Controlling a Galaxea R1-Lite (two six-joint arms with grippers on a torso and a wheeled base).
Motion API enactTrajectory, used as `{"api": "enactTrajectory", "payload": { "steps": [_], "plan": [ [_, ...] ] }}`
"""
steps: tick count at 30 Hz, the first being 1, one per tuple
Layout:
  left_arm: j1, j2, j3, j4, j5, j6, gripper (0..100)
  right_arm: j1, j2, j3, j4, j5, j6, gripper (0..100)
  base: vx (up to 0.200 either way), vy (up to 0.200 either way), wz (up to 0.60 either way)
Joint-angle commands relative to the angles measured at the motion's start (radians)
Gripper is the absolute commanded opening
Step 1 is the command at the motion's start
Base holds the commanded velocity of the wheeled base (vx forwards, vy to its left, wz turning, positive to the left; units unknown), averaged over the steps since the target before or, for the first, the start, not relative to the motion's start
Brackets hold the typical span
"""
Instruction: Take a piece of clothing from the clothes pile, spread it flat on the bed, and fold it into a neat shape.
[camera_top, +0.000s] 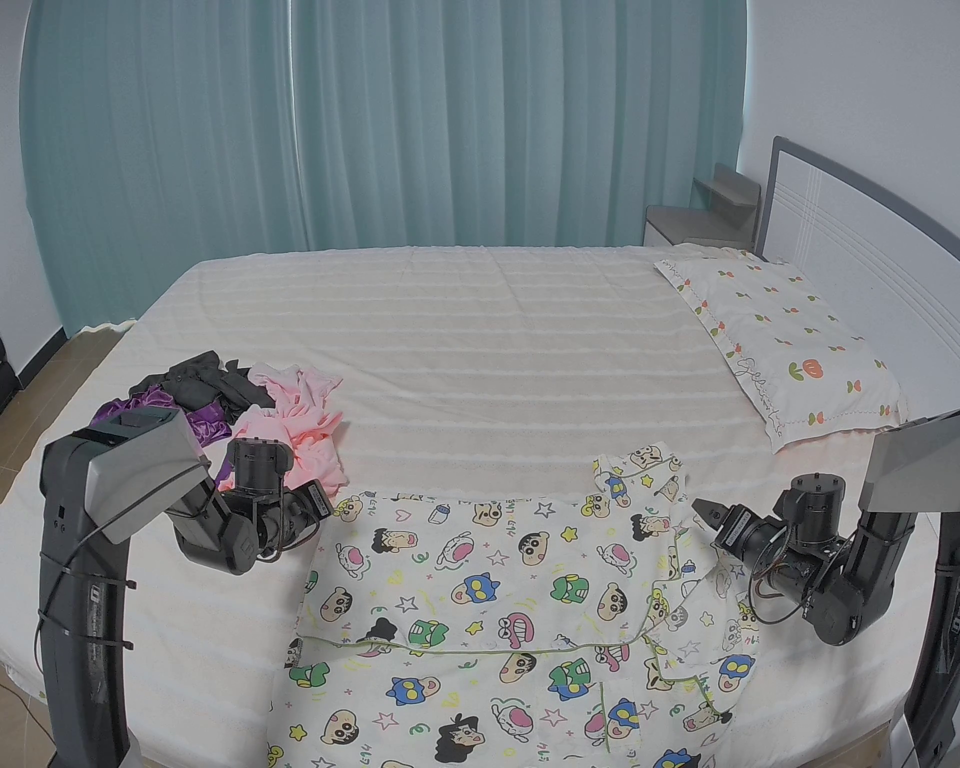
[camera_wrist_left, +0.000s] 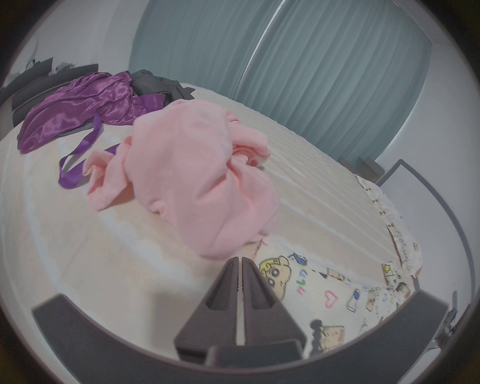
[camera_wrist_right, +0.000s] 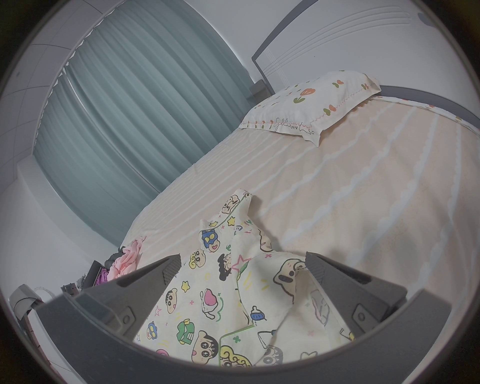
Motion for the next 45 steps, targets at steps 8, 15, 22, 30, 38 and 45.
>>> {"api": "enactTrajectory", "payload": {
  "steps": [8, 15, 22, 30, 38, 45],
  "plan": [
    [-0.070, -0.379, 0.566, -0.132, -0.071, -0.141, 0, 0.051, -0.170, 0.205, -0.003, 0.006, -0.040, 100, -0.100, 0.000, 0.00],
    [-0.087, -0.382, 0.744, -0.300, -0.066, -0.144, 0, 0.101, -0.219, 0.339, -0.012, 0.007, -0.040, 100, -0.200, 0.000, 0.00],
    [-0.087, -0.382, 0.801, -0.316, -0.068, -0.139, 0, 0.155, -0.209, 0.393, -0.115, 0.001, -0.040, 100, -0.200, 0.000, 0.00],
    [-0.089, -0.385, 0.836, -0.316, -0.077, -0.136, 0, 0.167, -0.205, 0.393, -0.062, 0.003, -0.043, 100, -0.200, 0.000, 0.00],
    [-0.090, -0.374, 0.853, -0.317, -0.112, -0.126, 0, 0.215, -0.157, 0.393, -0.017, -0.008, -0.041, 100, -0.200, 0.000, 0.00],
    [-0.090, -0.366, 0.859, -0.317, -0.114, -0.121, 0, 0.232, -0.150, 0.393, 0.000, -0.008, -0.041, 100, -0.057, 0.000, 0.00]
  ]
}}
